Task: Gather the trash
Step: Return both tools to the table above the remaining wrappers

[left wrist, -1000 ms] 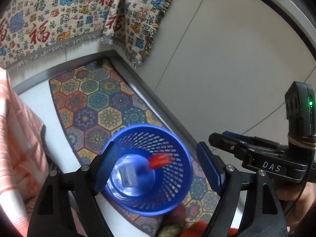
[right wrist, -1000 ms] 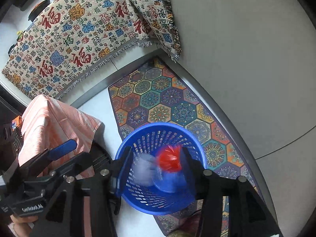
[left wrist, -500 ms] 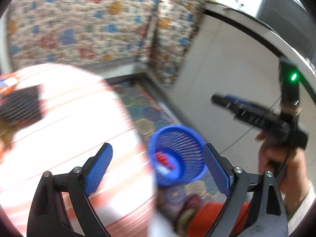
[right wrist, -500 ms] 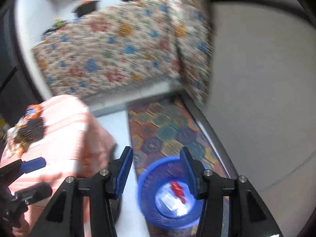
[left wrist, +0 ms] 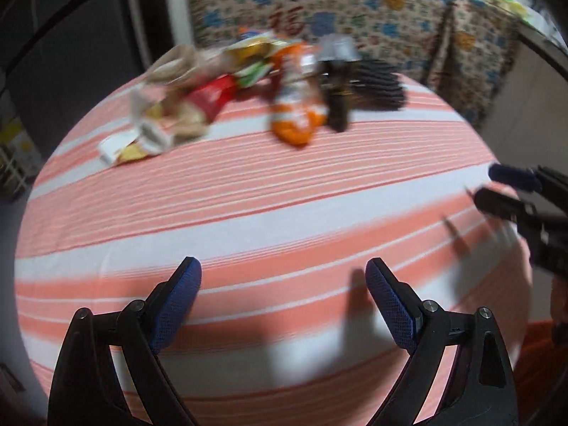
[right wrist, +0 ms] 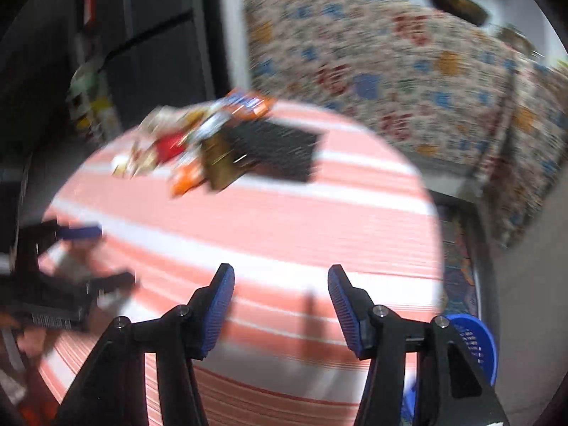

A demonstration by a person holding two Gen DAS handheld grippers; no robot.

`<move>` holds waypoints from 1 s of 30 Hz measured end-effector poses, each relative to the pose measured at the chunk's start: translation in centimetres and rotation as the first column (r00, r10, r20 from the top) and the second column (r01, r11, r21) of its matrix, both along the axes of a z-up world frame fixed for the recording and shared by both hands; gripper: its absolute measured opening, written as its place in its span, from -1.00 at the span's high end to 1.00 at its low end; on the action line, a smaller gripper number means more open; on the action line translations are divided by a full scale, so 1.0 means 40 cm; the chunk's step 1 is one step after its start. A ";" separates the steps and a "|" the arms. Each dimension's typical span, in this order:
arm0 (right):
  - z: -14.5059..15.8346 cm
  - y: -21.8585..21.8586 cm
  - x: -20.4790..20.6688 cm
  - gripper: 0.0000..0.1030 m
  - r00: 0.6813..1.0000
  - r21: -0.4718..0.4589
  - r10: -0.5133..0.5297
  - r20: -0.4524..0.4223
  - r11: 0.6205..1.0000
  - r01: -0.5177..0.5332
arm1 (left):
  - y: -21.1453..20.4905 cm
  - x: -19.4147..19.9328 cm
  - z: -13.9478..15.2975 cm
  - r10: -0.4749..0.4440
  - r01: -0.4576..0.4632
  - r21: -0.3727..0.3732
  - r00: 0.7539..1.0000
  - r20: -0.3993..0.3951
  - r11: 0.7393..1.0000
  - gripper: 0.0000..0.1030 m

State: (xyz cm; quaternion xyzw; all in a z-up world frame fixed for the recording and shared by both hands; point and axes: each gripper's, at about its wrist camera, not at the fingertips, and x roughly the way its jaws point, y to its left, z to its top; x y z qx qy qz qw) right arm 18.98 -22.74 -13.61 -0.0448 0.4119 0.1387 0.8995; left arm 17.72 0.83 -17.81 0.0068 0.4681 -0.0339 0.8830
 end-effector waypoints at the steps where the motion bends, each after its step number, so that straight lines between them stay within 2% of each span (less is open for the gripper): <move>1: -0.012 0.019 -0.002 -0.09 1.000 -0.011 0.021 -0.011 1.000 -0.021 | 0.025 0.006 -0.011 0.015 -0.015 0.003 1.000 0.000 1.000 -0.83; 3: -0.037 0.067 0.006 -0.09 0.998 -0.036 0.056 -0.035 0.998 -0.058 | 0.057 0.021 -0.019 0.039 -0.039 0.028 0.999 0.013 0.999 -0.91; 6: -0.065 0.096 0.020 -0.09 0.996 -0.059 0.065 -0.057 0.996 -0.069 | 0.097 0.044 -0.024 0.063 -0.063 0.023 0.998 0.012 0.998 -0.99; 13: -0.076 0.121 0.049 -0.19 0.997 -0.052 0.057 -0.047 0.997 -0.060 | 0.154 0.080 -0.027 0.118 -0.118 0.008 0.993 0.020 0.993 -0.99; 25: -0.086 0.139 0.133 -0.42 0.997 -0.043 0.030 -0.073 0.999 -0.034 | 0.154 0.087 -0.028 0.134 -0.134 0.018 0.991 0.021 0.991 -0.99; 30: -0.087 0.144 0.148 -0.45 0.997 -0.043 0.023 -0.076 0.999 -0.027 | 0.181 0.099 0.001 0.172 -0.174 0.018 0.983 0.066 0.985 -0.94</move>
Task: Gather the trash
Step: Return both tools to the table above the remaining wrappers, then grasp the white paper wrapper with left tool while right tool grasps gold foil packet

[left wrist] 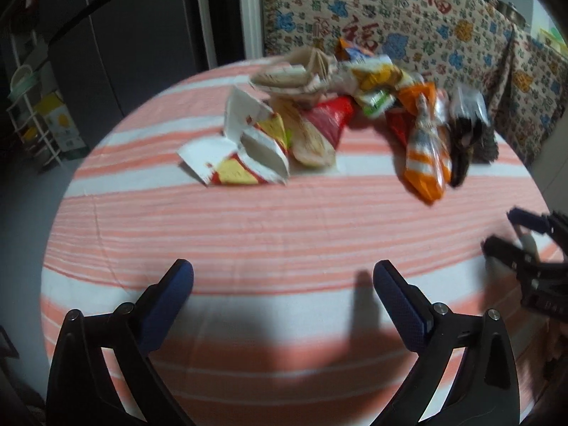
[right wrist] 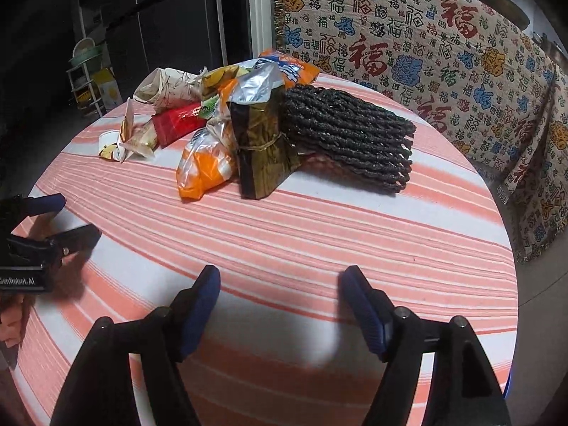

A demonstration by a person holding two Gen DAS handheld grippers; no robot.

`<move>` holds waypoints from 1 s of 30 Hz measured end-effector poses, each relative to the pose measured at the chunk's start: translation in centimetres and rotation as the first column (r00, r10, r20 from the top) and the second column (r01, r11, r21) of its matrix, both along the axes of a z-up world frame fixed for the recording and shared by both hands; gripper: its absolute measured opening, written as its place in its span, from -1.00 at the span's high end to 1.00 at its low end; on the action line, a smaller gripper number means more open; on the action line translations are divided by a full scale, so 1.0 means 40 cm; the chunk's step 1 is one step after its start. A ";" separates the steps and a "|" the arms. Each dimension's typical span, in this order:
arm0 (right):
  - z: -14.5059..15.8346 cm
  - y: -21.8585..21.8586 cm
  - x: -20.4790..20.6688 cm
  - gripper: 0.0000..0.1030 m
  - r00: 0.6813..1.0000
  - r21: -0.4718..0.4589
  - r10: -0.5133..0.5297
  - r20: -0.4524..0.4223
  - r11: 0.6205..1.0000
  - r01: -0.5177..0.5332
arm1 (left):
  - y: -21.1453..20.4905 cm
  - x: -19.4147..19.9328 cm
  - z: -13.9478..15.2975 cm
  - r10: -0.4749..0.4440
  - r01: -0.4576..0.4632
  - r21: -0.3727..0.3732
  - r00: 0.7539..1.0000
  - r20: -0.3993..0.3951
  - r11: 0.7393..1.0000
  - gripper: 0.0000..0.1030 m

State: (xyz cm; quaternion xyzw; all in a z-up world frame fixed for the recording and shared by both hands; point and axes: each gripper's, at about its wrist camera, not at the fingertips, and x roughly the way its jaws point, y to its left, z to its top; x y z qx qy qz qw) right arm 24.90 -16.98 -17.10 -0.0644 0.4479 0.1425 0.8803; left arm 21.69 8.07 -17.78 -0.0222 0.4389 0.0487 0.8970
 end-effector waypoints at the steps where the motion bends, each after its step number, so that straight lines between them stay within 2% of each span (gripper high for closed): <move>1: 0.000 0.000 -0.002 -0.45 1.000 -0.001 0.000 0.001 1.000 0.000 | 0.011 0.013 0.019 0.012 -0.012 -0.017 1.000 0.022 1.000 -0.90; 3: 0.000 0.000 -0.004 -0.45 1.000 -0.001 0.001 0.000 1.000 -0.001 | 0.028 0.038 0.048 0.028 -0.026 -0.045 0.998 0.057 0.999 -0.83; 7: 0.000 0.000 -0.004 -0.45 1.000 -0.001 0.000 0.000 1.000 0.000 | 0.037 0.109 0.081 0.059 -0.055 -0.042 0.993 0.103 0.998 -0.72; 11: 0.001 0.000 -0.003 -0.45 1.000 -0.001 0.001 0.000 1.000 -0.001 | 0.030 0.177 0.068 0.103 -0.104 0.001 0.989 0.105 0.995 -0.48; 16: 0.001 0.000 -0.004 -0.45 1.000 -0.002 0.002 -0.001 1.000 -0.002 | 0.029 0.208 0.037 0.133 -0.140 0.058 0.984 0.115 0.988 -0.26; 17: 0.001 0.000 -0.004 -0.45 1.000 -0.001 0.002 -0.002 1.000 -0.002 | 0.028 0.207 0.035 0.128 -0.135 0.060 0.985 0.115 0.989 0.04; 18: 0.001 0.000 -0.003 -0.45 1.000 0.000 0.002 -0.002 1.000 -0.002 | 0.029 0.209 0.026 0.108 -0.115 0.059 0.988 0.109 0.992 0.43; 21: 0.001 -0.002 -0.003 -0.45 1.000 0.007 0.002 -0.003 1.000 -0.002 | 0.027 0.189 0.022 0.071 -0.079 0.066 0.991 0.109 0.995 0.70; 24: 0.003 -0.001 0.004 -0.45 1.000 0.017 0.004 -0.003 1.000 -0.004 | 0.037 0.138 0.038 0.027 -0.034 0.060 0.993 0.116 0.998 0.82; 28: 0.006 0.003 0.040 -0.43 1.000 0.068 0.012 -0.005 0.998 -0.011 | 0.057 0.062 0.058 -0.037 0.040 -0.036 0.996 0.079 0.999 0.83; 30: 0.008 0.008 0.067 -0.42 1.000 0.095 0.014 -0.007 0.995 -0.013 | 0.048 0.030 0.059 -0.087 0.091 -0.060 0.994 0.064 0.994 0.83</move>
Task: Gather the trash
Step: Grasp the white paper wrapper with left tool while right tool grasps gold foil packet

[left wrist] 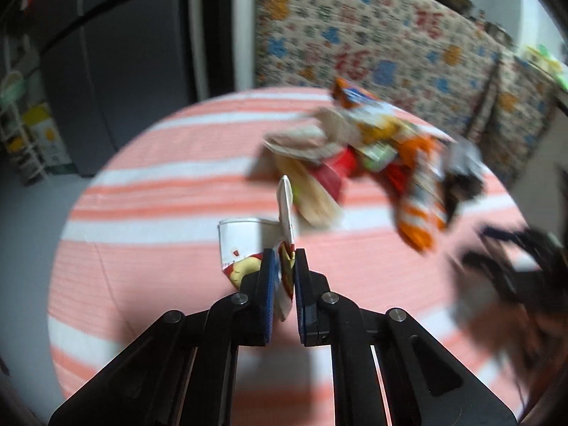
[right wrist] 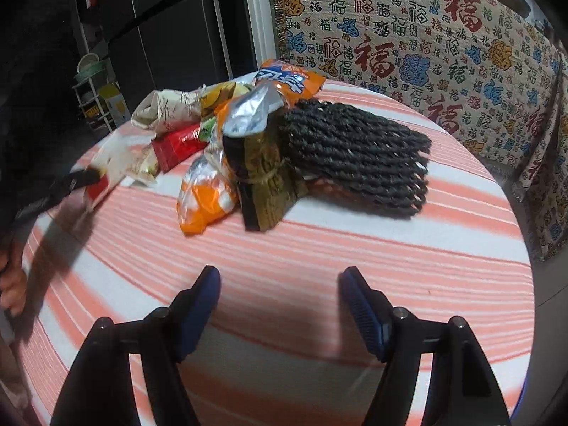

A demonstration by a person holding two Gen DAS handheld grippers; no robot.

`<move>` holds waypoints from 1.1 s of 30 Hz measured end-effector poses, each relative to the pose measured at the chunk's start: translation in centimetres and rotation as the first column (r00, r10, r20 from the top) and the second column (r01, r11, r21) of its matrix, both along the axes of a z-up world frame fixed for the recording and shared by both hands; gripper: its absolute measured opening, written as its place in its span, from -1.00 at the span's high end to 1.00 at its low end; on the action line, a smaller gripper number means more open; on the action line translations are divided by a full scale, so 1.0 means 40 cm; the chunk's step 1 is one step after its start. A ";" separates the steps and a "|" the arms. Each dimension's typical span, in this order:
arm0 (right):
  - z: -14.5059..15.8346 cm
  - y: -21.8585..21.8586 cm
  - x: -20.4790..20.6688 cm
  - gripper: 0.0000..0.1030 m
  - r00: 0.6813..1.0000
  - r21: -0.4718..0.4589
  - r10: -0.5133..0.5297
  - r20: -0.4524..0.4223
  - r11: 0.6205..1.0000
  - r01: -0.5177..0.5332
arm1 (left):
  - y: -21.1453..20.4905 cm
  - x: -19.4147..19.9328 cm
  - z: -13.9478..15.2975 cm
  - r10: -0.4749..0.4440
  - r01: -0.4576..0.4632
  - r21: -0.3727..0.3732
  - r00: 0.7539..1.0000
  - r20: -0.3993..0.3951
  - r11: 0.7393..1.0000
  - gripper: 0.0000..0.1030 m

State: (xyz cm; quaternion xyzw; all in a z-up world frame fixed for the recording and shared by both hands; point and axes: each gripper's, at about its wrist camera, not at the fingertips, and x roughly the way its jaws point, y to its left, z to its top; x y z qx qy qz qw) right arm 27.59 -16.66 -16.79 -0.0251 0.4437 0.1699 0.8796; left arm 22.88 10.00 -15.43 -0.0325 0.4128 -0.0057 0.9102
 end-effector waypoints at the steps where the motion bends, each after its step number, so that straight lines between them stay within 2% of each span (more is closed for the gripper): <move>1: 0.000 0.003 0.013 -0.42 1.000 0.008 -0.001 -0.001 1.000 0.001 | -0.014 -0.024 -0.002 -0.037 0.037 -0.011 0.999 -0.006 0.999 0.83; 4: -0.002 0.032 0.050 -0.41 1.000 0.011 0.004 0.002 1.000 -0.004 | -0.051 -0.053 -0.005 -0.105 0.105 -0.024 0.994 -0.012 0.994 0.82; 7: -0.002 0.047 0.075 -0.31 1.000 0.007 -0.013 0.010 1.000 0.013 | -0.079 -0.061 -0.013 -0.135 0.134 -0.032 0.991 -0.013 0.990 0.81; 8: 0.002 0.046 0.082 -0.13 1.000 0.021 -0.022 0.020 1.000 0.022 | -0.084 -0.063 -0.012 -0.133 0.132 -0.027 0.991 -0.008 0.991 0.80; 9: 0.006 0.045 0.086 0.25 0.999 0.033 -0.023 0.026 0.999 0.022 | -0.086 -0.063 -0.012 -0.131 0.131 -0.023 0.991 -0.006 0.991 0.79; 10: 0.008 0.045 0.087 0.46 1.000 0.045 -0.011 0.028 0.999 0.009 | -0.085 -0.059 -0.010 -0.129 0.129 -0.026 0.992 -0.005 0.991 0.77; 14: 0.018 0.045 0.059 0.47 0.998 0.043 0.052 -0.021 0.998 -0.052 | -0.071 -0.065 -0.005 -0.117 0.116 -0.077 0.993 -0.010 0.990 0.64; 18: 0.069 0.001 -0.008 0.46 0.991 0.081 0.086 -0.106 0.994 -0.077 | -0.072 -0.096 -0.011 -0.116 0.115 -0.086 0.993 -0.014 0.990 0.15; 21: 0.097 -0.027 -0.058 0.41 0.984 0.076 0.112 -0.135 0.992 -0.103 | -0.090 -0.110 -0.016 -0.132 0.130 -0.069 0.991 -0.015 0.989 0.06; 25: 0.093 -0.046 -0.075 0.39 0.985 0.081 0.108 -0.134 0.992 -0.098 | -0.118 -0.105 -0.016 -0.143 0.142 -0.030 0.990 -0.007 0.989 0.01; 26: 0.088 -0.045 -0.072 0.34 0.986 0.073 0.102 -0.133 0.993 -0.093 | -0.120 -0.102 -0.015 -0.142 0.142 -0.028 0.990 -0.006 0.990 0.01; 27: 0.083 -0.045 -0.071 0.16 0.987 0.064 0.096 -0.127 0.994 -0.089 | -0.121 -0.099 -0.014 -0.140 0.140 -0.027 0.990 -0.005 0.990 0.01; 28: 0.078 -0.043 -0.069 0.08 0.988 0.061 0.096 -0.123 0.994 -0.089 | -0.120 -0.096 -0.014 -0.137 0.137 -0.027 0.991 -0.006 0.990 0.01; 33: 0.080 -0.023 -0.072 -0.02 0.988 0.030 0.130 -0.078 0.991 -0.128 | -0.107 -0.078 -0.022 -0.112 0.112 -0.013 0.993 -0.022 0.994 0.01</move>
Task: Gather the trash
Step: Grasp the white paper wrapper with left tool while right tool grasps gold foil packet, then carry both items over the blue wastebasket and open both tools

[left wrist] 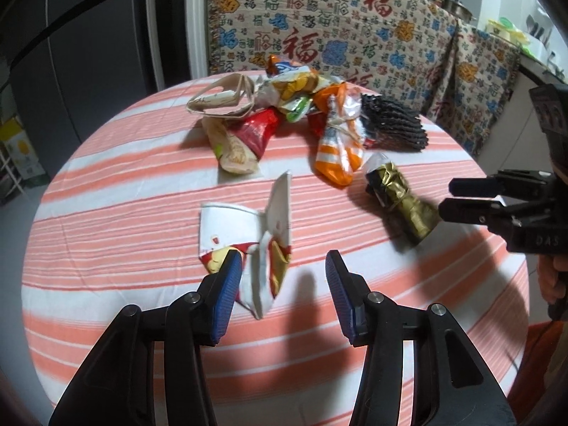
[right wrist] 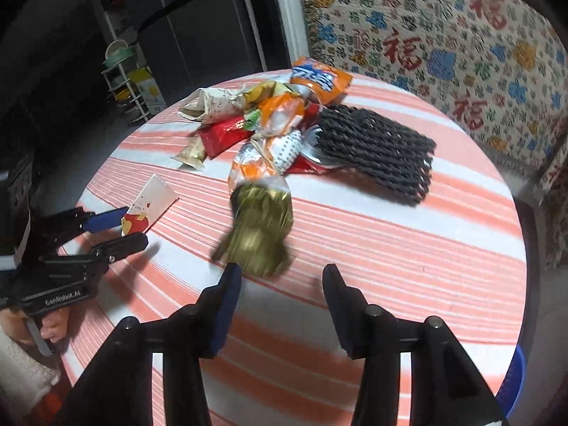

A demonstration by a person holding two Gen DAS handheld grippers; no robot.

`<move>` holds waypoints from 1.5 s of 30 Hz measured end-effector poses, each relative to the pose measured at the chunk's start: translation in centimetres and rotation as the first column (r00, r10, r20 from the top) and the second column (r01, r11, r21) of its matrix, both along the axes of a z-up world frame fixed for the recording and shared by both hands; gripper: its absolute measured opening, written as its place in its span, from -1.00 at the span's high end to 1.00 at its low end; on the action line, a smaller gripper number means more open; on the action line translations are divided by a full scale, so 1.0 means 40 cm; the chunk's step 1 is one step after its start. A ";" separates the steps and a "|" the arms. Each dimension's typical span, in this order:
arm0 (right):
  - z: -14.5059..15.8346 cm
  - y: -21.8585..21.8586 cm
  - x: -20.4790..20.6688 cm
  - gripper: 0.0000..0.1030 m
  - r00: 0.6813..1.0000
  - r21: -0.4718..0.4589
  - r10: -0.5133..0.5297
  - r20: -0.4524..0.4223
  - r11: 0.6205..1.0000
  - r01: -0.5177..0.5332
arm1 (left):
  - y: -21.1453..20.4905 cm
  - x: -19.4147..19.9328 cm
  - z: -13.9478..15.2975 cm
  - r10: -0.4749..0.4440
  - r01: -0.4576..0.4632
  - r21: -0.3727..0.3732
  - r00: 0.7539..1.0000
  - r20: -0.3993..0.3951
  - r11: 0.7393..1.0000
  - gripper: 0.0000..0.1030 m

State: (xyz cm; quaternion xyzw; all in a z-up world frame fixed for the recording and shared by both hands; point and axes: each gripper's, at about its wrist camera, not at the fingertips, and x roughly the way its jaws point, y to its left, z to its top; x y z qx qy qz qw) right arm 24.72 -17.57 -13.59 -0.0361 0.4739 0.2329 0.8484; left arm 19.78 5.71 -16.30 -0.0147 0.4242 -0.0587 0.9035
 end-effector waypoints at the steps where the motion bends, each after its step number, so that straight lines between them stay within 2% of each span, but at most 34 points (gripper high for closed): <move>1: -0.002 0.006 -0.001 -0.08 1.000 -0.007 0.009 0.013 1.000 -0.009 | 0.003 0.004 -0.005 0.004 -0.004 0.002 1.000 -0.010 1.000 0.01; 2: -0.002 0.009 0.000 -0.19 1.000 -0.014 0.013 0.025 1.000 -0.012 | 0.005 0.005 -0.008 0.005 -0.005 0.001 1.000 -0.017 1.000 0.01; 3: -0.006 0.015 0.001 -0.21 0.999 -0.022 0.016 0.035 1.000 -0.015 | 0.006 0.007 -0.013 0.005 -0.005 -0.001 1.000 -0.026 1.000 0.01; 9: -0.031 0.058 0.025 -0.28 1.000 0.032 0.009 0.022 0.999 -0.010 | 0.014 0.010 -0.015 0.022 -0.022 -0.006 1.000 -0.017 1.000 0.02; 12: -0.075 0.090 0.042 -0.29 1.000 -0.024 -0.009 -0.004 1.000 0.009 | 0.013 0.014 -0.021 0.034 -0.034 0.012 0.999 0.001 0.999 0.06; 13: -0.074 0.095 0.035 -0.29 0.999 -0.029 -0.020 0.049 0.999 0.021 | 0.009 0.016 -0.023 0.034 -0.034 0.025 0.999 0.009 0.999 0.06; 16: -0.083 0.112 0.033 -0.32 0.995 -0.081 -0.026 0.093 0.996 0.034 | -0.002 0.024 -0.027 0.034 -0.035 0.053 0.999 0.015 0.998 0.06; 17: -0.086 0.119 0.035 -0.32 0.995 -0.100 -0.028 0.101 0.994 0.039 | -0.002 0.027 -0.027 0.038 -0.038 0.053 0.999 0.012 0.998 0.09; 19: -0.086 0.122 0.043 -0.32 0.994 -0.105 -0.036 0.101 0.993 0.047 | 0.000 0.033 -0.027 0.049 -0.050 0.060 0.999 0.010 0.997 0.35; 20: -0.086 0.119 0.047 -0.33 0.994 -0.098 -0.040 0.098 0.994 0.050 | 0.001 0.036 -0.029 0.050 -0.050 0.059 0.999 0.005 0.997 0.57; 25: -0.086 0.115 0.053 -0.34 0.995 -0.093 -0.041 0.095 0.994 0.049 | 0.002 0.034 -0.029 0.055 -0.056 0.061 0.998 0.009 0.997 0.72; 29: -0.082 0.115 0.052 -0.33 0.996 -0.093 -0.035 0.080 0.995 0.043 | 0.006 0.031 -0.026 0.058 -0.059 0.049 0.998 0.014 0.997 0.75; 32: -0.056 0.098 0.048 -0.33 0.997 -0.011 -0.041 0.069 0.999 0.042 | 0.005 0.029 -0.023 0.060 -0.061 0.050 0.998 0.022 0.997 0.76; 33: -0.049 0.098 0.046 -0.12 0.996 -0.013 -0.042 0.080 0.999 0.043 | 0.004 0.029 -0.022 0.061 -0.062 0.051 0.998 0.024 0.997 0.77; 34: -0.049 0.102 0.048 0.21 0.997 -0.029 -0.031 0.077 0.999 0.034 | 0.003 0.028 -0.019 0.063 -0.064 0.051 0.998 0.030 0.997 0.77; 35: -0.056 0.109 0.051 0.33 0.999 -0.040 -0.012 0.052 0.999 0.014 | 0.003 0.027 -0.015 0.063 -0.065 0.046 0.997 0.035 0.997 0.78; 39: -0.032 0.084 0.043 0.39 0.996 0.011 -0.060 0.072 0.998 0.060 | -0.008 0.017 0.006 0.050 -0.050 0.004 0.998 0.042 0.999 0.78; 45: 0.025 -0.031 0.009 0.39 0.985 0.087 -0.147 0.089 0.986 0.140 | -0.108 -0.005 0.075 -0.049 0.053 -0.043 0.996 0.078 0.998 0.78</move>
